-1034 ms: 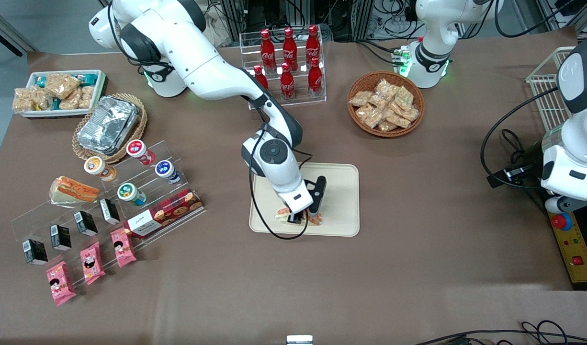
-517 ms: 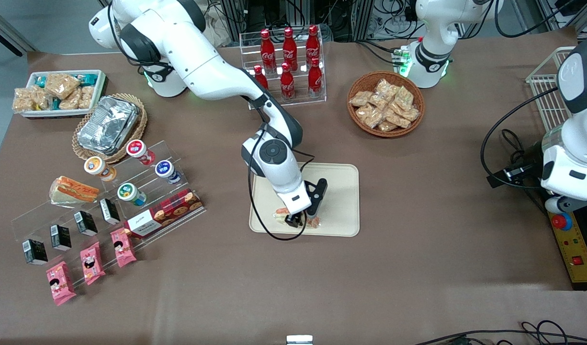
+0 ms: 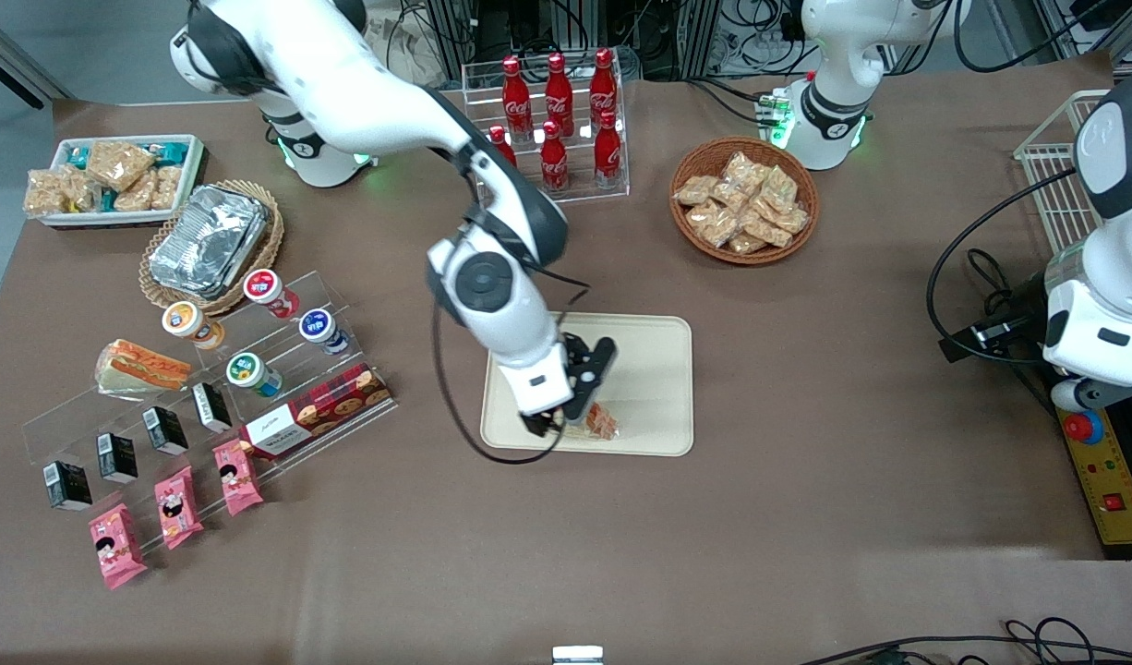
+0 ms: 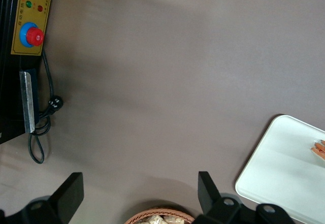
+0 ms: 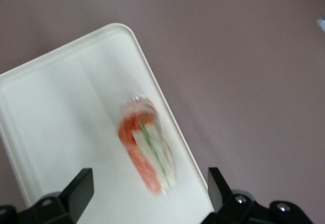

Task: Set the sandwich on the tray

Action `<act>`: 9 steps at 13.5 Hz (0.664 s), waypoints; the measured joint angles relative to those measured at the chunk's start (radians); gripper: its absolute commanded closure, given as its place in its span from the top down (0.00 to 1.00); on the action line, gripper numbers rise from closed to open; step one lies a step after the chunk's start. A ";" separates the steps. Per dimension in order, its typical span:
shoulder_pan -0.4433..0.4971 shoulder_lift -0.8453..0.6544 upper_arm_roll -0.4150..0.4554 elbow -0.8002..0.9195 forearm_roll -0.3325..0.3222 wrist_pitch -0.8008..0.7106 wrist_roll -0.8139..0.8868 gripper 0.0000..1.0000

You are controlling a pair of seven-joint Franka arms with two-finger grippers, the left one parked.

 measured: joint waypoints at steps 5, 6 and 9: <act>-0.293 -0.221 -0.009 0.000 -0.017 -0.336 0.002 1.00; -0.361 -0.252 -0.009 -0.001 -0.053 -0.376 0.002 1.00; -0.522 -0.315 -0.008 -0.009 -0.158 -0.478 0.004 1.00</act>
